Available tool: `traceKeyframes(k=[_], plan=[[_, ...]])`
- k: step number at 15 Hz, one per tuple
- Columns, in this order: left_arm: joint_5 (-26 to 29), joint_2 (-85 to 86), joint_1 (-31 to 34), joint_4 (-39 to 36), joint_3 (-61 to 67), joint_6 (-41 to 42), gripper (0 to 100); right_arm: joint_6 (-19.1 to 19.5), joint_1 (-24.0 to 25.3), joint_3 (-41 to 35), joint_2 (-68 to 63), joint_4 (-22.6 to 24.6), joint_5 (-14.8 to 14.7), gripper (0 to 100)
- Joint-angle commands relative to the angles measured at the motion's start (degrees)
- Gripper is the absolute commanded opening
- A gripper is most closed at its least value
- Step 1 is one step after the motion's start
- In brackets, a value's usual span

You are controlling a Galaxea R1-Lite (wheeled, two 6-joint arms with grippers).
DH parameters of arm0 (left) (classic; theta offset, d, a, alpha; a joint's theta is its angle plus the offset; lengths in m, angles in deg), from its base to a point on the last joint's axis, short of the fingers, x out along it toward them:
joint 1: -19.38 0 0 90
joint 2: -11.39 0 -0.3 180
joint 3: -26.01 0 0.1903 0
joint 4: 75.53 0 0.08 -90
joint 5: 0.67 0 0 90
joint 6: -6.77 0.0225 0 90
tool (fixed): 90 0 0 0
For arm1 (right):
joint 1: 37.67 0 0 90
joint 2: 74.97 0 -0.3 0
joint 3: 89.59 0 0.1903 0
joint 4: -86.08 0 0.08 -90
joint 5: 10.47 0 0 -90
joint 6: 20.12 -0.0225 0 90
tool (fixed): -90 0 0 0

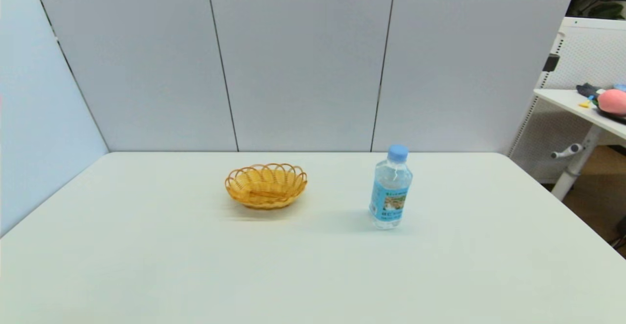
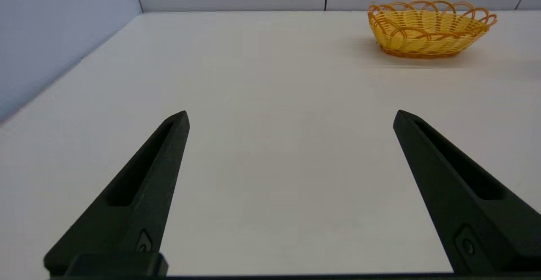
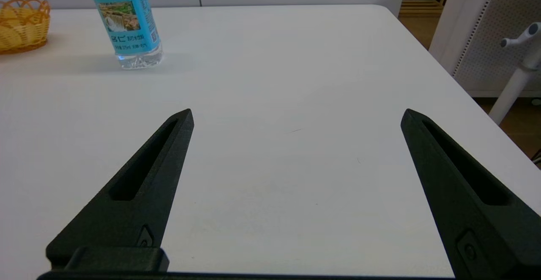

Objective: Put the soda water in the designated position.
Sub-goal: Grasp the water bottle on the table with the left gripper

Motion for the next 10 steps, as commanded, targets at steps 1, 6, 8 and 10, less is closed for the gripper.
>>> traceKeyframes(k=[1,6,8,10], plan=[[6.28,-22.05,-4.01,-0.17,-12.57,6.98,100,0.0,-0.02,-0.01,-0.07,0.01,0.02,100],[6.28,-53.16,-14.64,-2.9,-37.0,6.89,100,0.0,-0.02,-0.01,-0.07,0.01,0.02,100],[6.37,-61.95,-17.37,-7.03,-40.43,7.07,100,0.0,-0.02,-0.01,-0.07,0.01,0.02,100],[6.46,-69.42,-20.62,-13.88,-41.58,7.16,100,0.0,-0.02,-0.01,-0.07,0.01,0.02,100]])
